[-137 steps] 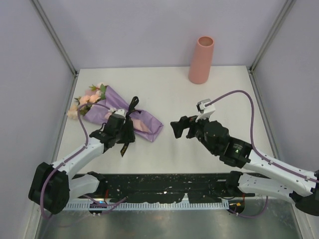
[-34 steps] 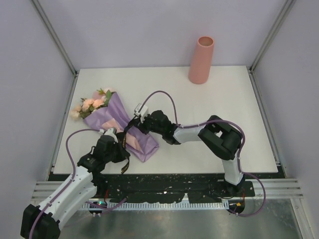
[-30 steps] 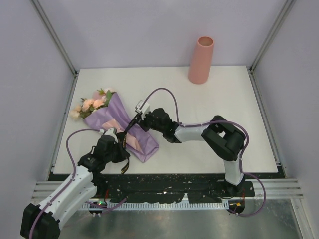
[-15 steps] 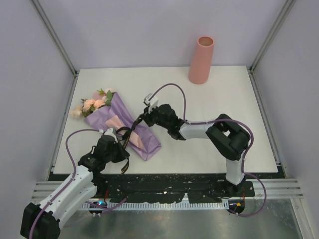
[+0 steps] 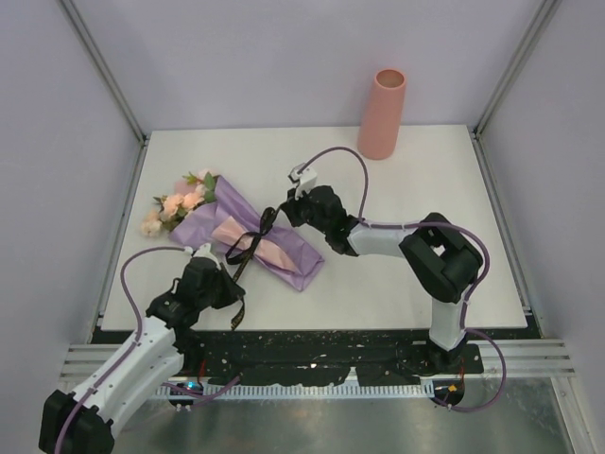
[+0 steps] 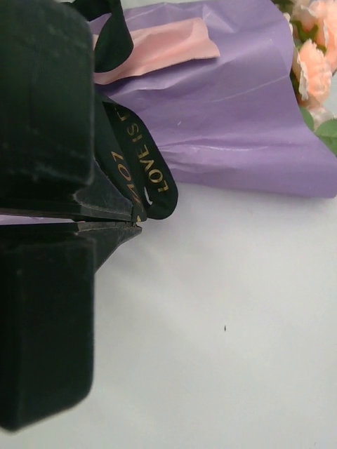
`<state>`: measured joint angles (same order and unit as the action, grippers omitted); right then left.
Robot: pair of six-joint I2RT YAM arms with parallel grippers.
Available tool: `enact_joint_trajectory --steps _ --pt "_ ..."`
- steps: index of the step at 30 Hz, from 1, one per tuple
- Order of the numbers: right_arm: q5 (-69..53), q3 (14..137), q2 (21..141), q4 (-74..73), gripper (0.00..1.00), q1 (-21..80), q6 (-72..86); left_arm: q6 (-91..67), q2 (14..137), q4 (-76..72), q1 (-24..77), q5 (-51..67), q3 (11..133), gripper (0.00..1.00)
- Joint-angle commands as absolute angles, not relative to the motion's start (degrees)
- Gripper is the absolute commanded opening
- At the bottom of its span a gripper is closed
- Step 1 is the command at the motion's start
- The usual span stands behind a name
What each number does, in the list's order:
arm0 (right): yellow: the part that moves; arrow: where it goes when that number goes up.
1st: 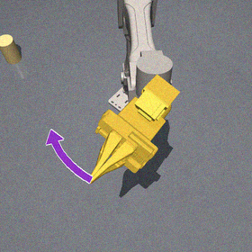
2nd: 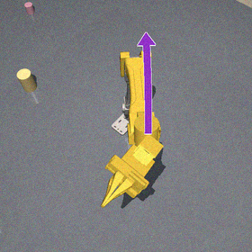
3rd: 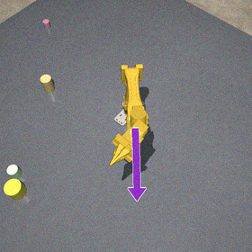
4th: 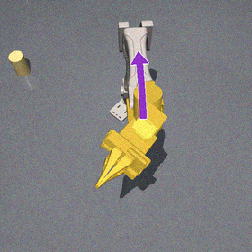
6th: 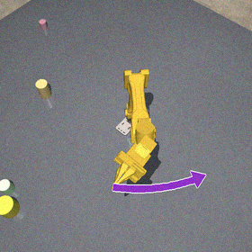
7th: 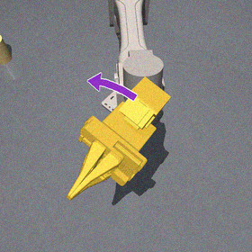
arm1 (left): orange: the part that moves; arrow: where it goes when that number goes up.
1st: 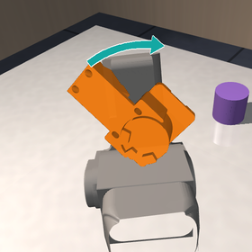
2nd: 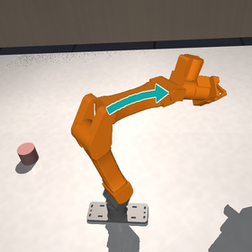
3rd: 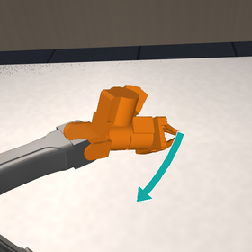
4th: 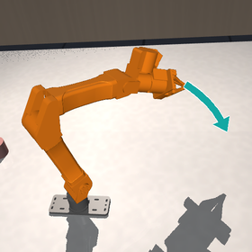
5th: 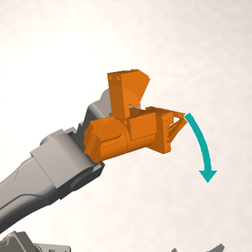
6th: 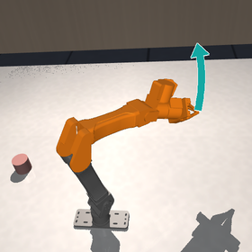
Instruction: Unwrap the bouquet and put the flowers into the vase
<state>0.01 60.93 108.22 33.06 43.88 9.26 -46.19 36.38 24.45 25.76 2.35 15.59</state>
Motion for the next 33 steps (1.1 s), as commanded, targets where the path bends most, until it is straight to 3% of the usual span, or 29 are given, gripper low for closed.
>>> enact_joint_trajectory --steps 1,8,19,33 --pt "7.3 64.2 103.9 34.3 0.05 40.6 10.7 -48.3 32.2 31.7 25.8 -4.3 17.6 0.00" --pt "10.3 60.7 102.3 35.9 0.05 39.8 11.1 -51.0 25.2 40.2 25.7 -20.3 22.6 0.00" --pt "11.8 57.7 98.9 36.4 0.05 38.0 11.4 -54.9 30.1 51.1 25.1 -37.5 30.8 0.00" --pt "14.9 52.0 88.3 32.2 0.05 30.3 11.6 -59.8 36.2 52.3 16.9 -41.7 38.2 0.00"
